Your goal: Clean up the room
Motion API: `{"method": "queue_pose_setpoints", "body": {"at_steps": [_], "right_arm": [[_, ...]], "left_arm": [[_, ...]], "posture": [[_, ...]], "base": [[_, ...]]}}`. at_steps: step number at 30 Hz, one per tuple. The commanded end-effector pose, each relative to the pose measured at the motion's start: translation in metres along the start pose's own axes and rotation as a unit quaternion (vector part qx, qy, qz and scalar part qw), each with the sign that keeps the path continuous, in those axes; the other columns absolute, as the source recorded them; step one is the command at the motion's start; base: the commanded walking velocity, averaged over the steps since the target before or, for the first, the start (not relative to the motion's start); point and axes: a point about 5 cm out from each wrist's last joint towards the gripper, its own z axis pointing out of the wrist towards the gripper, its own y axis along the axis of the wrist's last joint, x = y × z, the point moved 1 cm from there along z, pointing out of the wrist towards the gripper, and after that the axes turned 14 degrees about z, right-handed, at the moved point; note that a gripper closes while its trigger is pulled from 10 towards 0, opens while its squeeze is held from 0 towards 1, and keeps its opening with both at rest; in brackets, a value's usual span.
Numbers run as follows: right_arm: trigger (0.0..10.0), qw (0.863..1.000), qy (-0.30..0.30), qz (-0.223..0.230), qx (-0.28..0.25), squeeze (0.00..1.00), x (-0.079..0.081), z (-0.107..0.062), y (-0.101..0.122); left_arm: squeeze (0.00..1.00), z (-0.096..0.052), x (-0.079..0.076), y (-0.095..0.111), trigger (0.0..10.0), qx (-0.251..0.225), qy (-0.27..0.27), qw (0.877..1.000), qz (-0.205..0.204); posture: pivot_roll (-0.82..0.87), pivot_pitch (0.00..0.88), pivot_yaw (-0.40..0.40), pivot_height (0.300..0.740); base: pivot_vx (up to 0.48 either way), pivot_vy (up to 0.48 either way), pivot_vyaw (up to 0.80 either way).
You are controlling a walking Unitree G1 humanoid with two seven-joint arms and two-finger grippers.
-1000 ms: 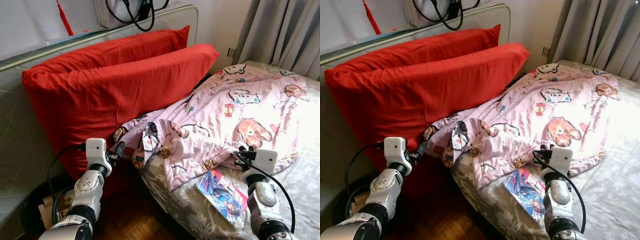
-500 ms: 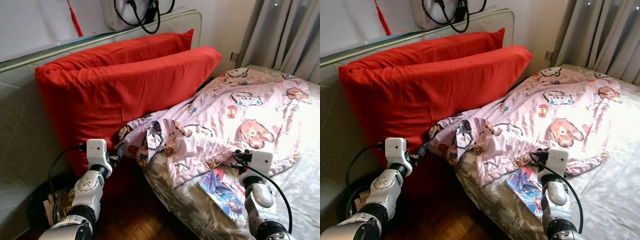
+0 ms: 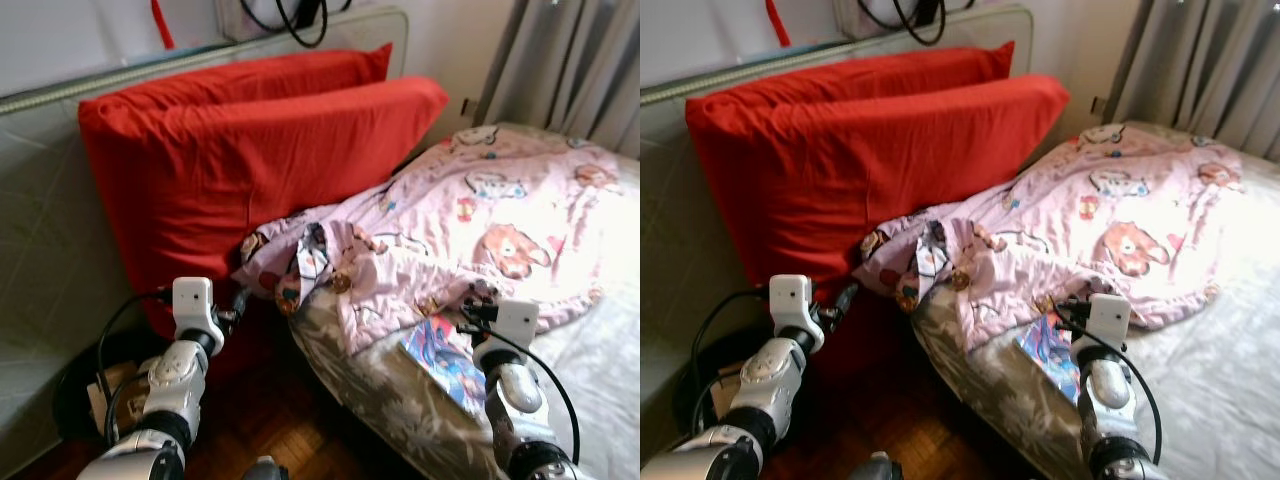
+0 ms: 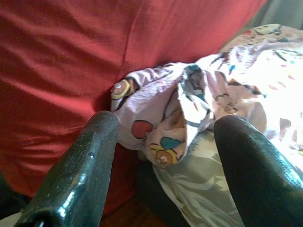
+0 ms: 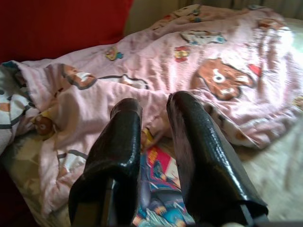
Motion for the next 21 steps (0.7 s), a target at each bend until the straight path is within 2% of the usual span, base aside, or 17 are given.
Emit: {"method": "queue_pose_setpoints", "body": {"at_steps": [1, 11, 16, 21], "right_arm": [[10.0, 1.0, 0.002, 0.0, 0.006, 0.0, 0.0017, 0.0007, -0.0013], [10.0, 1.0, 0.008, 0.004, 0.025, 0.0, 0.0078, 0.0022, -0.0058], [10.0, 1.0, 0.008, 0.004, 0.027, 0.0, 0.0073, 0.0008, -0.0078], [10.0, 1.0, 0.006, 0.004, 0.03, 0.0, 0.0061, 0.0006, -0.0083]], "left_arm": [[0.0, 0.0016, 0.0014, 0.0036, 10.0, -0.008, 0.003, 1.0, -0.004], [0.0, 0.0032, 0.0011, 0.0057, 10.0, -0.01, 0.001, 1.0, -0.008], [0.0, 0.0035, 0.0009, 0.0051, 10.0, -0.006, -0.003, 1.0, -0.012], [0.0, 0.003, 0.0009, 0.0042, 10.0, -0.006, 0.002, 1.0, -0.017]], "posture": [[0.06, 0.0, 0.012, 0.656], [0.06, 0.0, 0.014, 0.656], [0.06, 0.002, 0.016, 0.633], [0.06, 0.005, 0.015, 0.633]], "base": [[0.0, 0.0, 0.0], [0.0, 0.0, 0.0], [0.0, 0.0, 0.0], [0.0, 0.0, 0.0]]}}
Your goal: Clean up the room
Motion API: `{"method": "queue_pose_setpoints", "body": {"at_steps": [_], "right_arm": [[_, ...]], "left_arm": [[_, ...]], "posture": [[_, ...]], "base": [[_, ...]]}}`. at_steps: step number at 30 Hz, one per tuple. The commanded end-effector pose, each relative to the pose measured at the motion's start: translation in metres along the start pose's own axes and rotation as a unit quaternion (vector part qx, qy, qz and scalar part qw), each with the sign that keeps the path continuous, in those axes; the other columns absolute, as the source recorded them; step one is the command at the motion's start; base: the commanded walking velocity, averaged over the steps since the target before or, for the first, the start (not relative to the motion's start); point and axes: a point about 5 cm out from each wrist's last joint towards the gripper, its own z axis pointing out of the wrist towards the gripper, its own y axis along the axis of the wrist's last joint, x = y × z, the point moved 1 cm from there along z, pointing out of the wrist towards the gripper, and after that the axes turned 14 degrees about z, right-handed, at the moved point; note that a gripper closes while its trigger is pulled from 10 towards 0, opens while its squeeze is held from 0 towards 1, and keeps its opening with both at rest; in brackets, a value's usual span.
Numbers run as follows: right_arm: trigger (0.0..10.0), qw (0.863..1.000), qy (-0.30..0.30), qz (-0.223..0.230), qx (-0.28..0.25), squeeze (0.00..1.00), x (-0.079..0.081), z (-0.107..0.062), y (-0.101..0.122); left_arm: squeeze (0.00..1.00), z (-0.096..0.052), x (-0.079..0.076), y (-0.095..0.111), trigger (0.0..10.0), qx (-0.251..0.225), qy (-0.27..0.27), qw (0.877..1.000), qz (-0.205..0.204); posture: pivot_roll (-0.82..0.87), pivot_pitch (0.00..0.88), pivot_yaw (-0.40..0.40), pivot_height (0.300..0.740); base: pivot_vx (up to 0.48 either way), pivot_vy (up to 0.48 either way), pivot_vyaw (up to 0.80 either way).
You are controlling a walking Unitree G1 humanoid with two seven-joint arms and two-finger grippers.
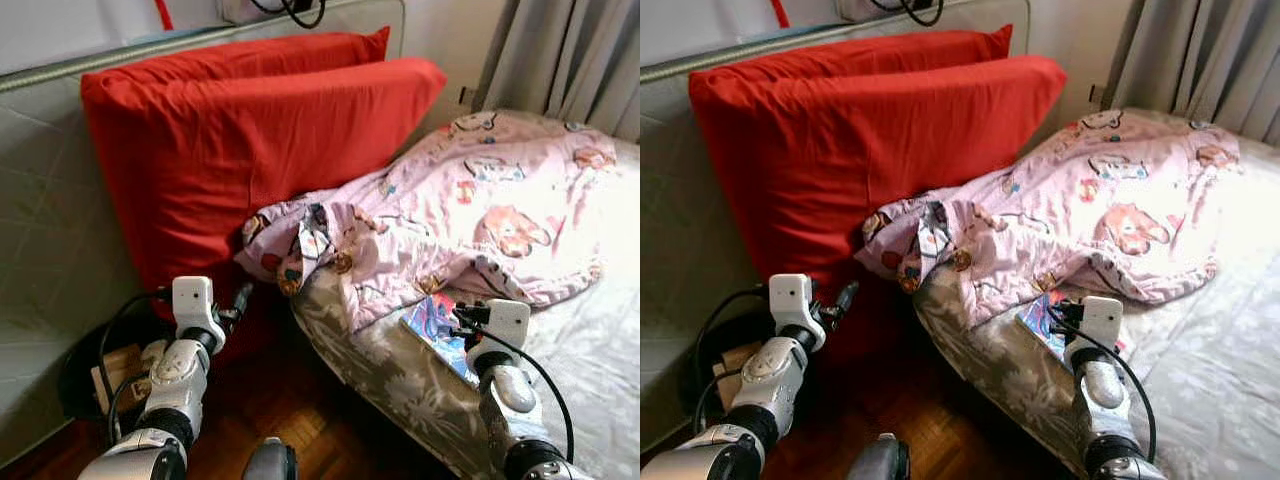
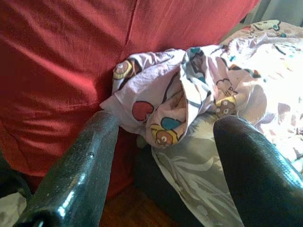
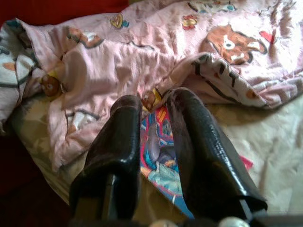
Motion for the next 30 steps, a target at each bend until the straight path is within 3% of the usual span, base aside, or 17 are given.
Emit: {"method": "queue_pose_setpoints", "body": {"at_steps": [1, 12, 17, 30], "right_arm": [[10.0, 1.0, 0.002, 0.0, 0.004, 0.0, 0.0011, 0.0009, 0.0], [10.0, 1.0, 0.005, -0.004, 0.019, 0.0, 0.0033, 0.0014, -0.0034], [10.0, 1.0, 0.005, -0.008, 0.024, 0.0, 0.0032, 0.0008, -0.0051], [10.0, 1.0, 0.01, -0.001, 0.022, 0.0, 0.0056, 0.0009, -0.0054]], "left_arm": [[0.0, 0.0016, 0.002, 0.002, 10.0, 0.0, 0.002, 1.0, -0.002], [0.0, 0.0013, 0.0015, 0.0021, 10.0, -0.003, 0.002, 1.0, -0.004], [0.0, 0.0012, 0.0018, 0.0017, 10.0, -0.001, 0.002, 1.0, -0.006], [0.0, 0.0015, 0.0002, 0.0016, 10.0, 0.0, -0.002, 1.0, -0.003]], "posture": [[0.06, 0.005, 0.015, 0.633], [0.06, 0.005, 0.014, 0.633], [0.06, 0.001, 0.016, 0.599], [0.06, 0.002, 0.016, 0.599]], "base": [[0.0, 0.0, 0.0], [0.0, 0.0, 0.0], [0.0, 0.0, 0.0], [0.0, 0.0, 0.0]]}}
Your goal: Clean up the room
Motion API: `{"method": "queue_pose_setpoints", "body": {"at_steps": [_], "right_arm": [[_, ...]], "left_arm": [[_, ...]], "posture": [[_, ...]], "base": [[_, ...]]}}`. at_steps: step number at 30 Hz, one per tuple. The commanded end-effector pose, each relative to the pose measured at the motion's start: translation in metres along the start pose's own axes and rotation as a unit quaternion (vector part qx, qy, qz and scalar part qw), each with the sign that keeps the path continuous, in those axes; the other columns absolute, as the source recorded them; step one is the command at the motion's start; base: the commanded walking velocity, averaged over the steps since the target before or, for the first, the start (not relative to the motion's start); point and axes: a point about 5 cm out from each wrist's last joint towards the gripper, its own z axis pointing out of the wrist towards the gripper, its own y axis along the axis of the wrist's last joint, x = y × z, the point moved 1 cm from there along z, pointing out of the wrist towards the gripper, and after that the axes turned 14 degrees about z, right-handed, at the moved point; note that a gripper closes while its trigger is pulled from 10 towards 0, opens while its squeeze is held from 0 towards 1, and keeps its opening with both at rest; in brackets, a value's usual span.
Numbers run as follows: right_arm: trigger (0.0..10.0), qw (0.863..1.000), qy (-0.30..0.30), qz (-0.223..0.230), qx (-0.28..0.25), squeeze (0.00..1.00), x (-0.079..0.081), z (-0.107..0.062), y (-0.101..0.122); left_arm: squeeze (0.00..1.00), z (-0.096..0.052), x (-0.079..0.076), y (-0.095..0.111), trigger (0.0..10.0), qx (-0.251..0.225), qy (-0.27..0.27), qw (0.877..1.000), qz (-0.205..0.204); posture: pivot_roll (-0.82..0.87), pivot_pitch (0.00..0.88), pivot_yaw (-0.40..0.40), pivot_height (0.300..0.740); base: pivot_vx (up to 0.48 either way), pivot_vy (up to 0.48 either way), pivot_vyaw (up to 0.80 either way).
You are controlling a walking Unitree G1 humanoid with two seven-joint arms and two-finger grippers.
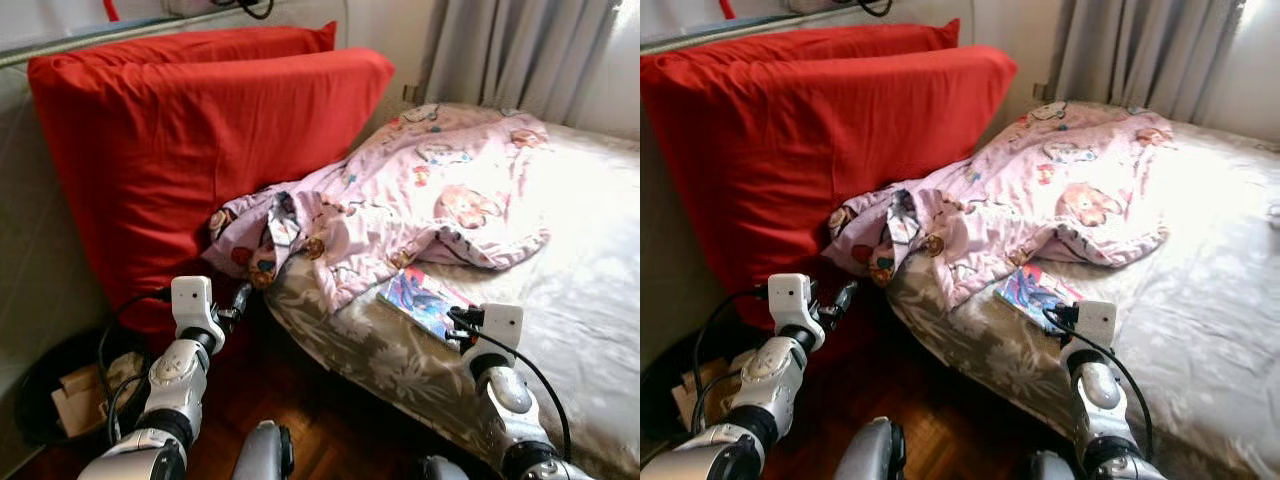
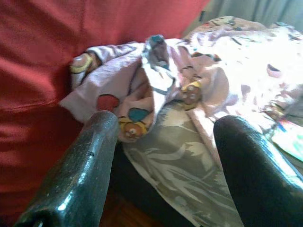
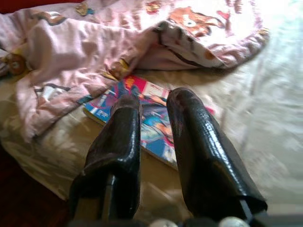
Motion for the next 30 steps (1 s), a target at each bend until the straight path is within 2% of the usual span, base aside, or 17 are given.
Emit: {"method": "queue_pose_setpoints", "body": {"at_steps": [1, 12, 16, 30], "right_arm": [[10.0, 1.0, 0.004, -0.001, 0.004, 0.0, 0.0021, 0.0009, -0.0004], [10.0, 1.0, 0.02, -0.011, 0.01, 0.0, 0.0065, -0.0009, -0.0048], [10.0, 1.0, 0.009, 0.008, 0.011, 0.0, 0.0038, -0.0011, -0.0053], [10.0, 1.0, 0.016, 0.005, 0.018, 0.0, 0.0052, -0.0021, -0.0084]], "left_arm": [[0.0, 0.0017, -0.0004, 0.0016, 10.0, 0.001, -0.003, 1.0, -0.001], [0.0, 0.0028, -0.0023, 0.0022, 10.0, 0.003, -0.008, 1.0, 0.003], [0.0, 0.003, -0.0033, 0.0021, 10.0, 0.004, -0.011, 1.0, 0.002], [0.0, 0.0029, -0.001, 0.002, 10.0, 0.005, -0.009, 1.0, 0.001]], "posture": [[0.06, 0.002, 0.016, 0.599], [0.06, 0.007, 0.018, 0.599], [0.06, 0.007, 0.018, 0.599], [0.06, 0.013, 0.021, 0.599]], "base": [[0.0, 0.0, 0.0], [0.0, 0.0, 0.04], [0.277, 0.0, 0.4], [0.303, 0.0, 0.0]]}}
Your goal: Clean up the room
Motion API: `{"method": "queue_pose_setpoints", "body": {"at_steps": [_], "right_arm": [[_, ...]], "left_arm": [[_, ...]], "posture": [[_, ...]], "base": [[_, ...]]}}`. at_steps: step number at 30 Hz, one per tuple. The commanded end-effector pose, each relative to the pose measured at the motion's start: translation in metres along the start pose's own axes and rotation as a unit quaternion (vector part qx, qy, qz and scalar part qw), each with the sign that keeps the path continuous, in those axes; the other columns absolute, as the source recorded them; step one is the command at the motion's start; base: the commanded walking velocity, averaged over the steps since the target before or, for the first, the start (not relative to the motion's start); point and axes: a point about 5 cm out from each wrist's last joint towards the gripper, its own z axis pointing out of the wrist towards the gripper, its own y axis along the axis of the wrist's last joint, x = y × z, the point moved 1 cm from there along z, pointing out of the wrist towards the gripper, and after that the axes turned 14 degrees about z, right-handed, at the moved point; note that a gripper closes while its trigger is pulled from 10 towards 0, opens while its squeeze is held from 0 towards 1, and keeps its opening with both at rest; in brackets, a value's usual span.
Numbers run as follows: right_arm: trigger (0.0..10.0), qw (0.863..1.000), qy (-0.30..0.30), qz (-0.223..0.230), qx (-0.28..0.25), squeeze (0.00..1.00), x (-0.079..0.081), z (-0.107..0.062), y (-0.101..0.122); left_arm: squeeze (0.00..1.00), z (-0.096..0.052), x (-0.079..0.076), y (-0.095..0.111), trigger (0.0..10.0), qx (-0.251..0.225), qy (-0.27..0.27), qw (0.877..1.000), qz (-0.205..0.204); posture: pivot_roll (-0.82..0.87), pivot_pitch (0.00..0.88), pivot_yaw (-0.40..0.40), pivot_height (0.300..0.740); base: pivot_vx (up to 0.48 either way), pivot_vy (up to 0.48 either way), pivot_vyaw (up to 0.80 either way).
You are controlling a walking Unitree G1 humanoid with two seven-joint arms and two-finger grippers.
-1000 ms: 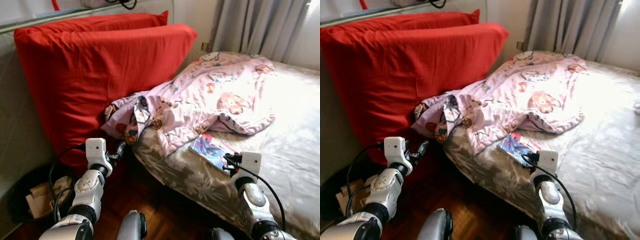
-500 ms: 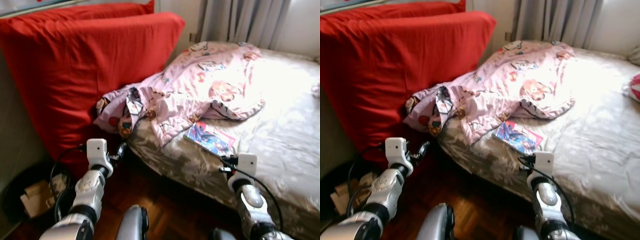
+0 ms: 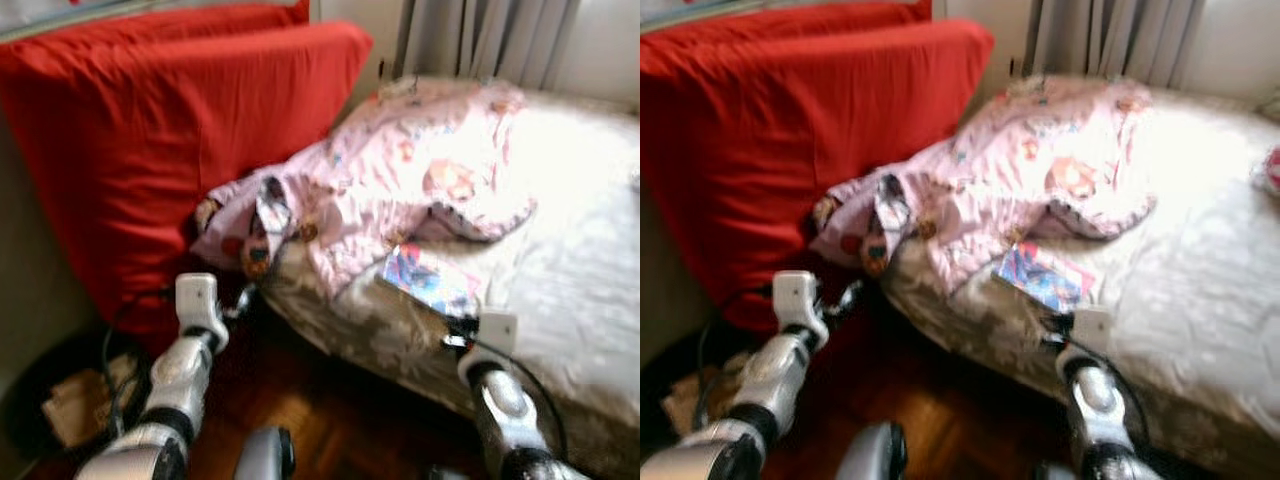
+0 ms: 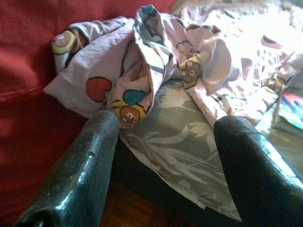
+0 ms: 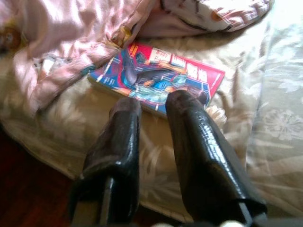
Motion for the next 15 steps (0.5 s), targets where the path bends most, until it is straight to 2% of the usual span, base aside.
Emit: {"method": "queue_pose_setpoints", "body": {"at_steps": [1, 15], "right_arm": [[10.0, 1.0, -0.009, -0.001, 0.001, 0.0, -0.0067, -0.0019, 0.0], [10.0, 1.0, -0.004, -0.002, 0.001, 0.0, -0.006, -0.0004, 0.0025]], "left_arm": [[0.0, 0.0033, -0.0074, 0.0038, 10.0, -0.006, -0.009, 1.0, -0.006], [0.0, 0.0034, -0.0084, 0.0036, 10.0, -0.006, -0.012, 1.0, -0.006]], "posture": [[0.06, 0.013, 0.021, 0.599], [0.06, 0.015, 0.022, 0.599]], "base": [[0.304, 0.0, 0.0], [0.305, 0.0, 0.0]]}}
